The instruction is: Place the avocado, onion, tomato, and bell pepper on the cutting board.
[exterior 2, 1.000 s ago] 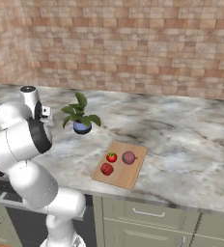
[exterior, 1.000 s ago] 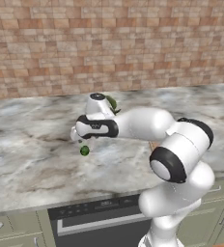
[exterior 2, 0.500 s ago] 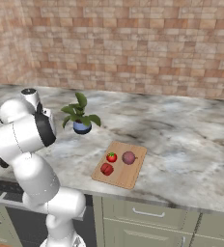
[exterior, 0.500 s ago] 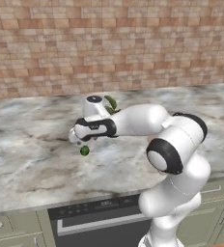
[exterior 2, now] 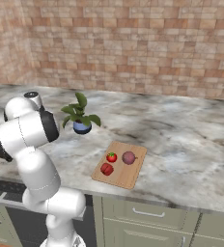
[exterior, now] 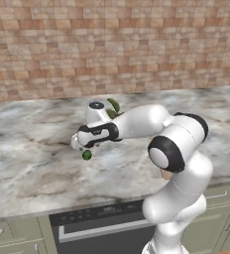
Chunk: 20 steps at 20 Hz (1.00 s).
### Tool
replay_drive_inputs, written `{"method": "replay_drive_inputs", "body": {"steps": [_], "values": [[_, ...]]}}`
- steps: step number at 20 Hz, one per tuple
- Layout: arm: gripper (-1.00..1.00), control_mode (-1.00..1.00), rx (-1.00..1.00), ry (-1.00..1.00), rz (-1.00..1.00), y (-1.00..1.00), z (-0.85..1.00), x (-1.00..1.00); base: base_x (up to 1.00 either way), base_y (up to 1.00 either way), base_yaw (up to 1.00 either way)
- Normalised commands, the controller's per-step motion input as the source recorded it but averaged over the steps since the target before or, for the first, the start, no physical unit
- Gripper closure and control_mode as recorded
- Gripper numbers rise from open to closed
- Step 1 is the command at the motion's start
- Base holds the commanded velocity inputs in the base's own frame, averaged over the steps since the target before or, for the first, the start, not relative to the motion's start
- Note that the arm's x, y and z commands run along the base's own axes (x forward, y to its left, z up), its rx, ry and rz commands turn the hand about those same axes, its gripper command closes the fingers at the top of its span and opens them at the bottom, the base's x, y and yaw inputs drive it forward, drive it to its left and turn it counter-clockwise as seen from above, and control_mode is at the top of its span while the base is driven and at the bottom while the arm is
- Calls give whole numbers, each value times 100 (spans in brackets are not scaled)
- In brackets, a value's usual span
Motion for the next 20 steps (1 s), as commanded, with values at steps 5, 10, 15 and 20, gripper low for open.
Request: {"method": "replay_drive_inputs", "body": {"steps": [5, 10, 15, 20], "values": [[-100, -100, 0, 2, -3, 2, -13, 19, 0, 0, 0], [-100, -100, 0, 2, -3, 0, -8, 9, 0, 0, 0], [-100, -100, 0, 4, -5, 0, -11, 0, 0, 0, 0], [-100, -100, 0, 5, -6, 0, -14, 0, 0, 0, 0]]}}
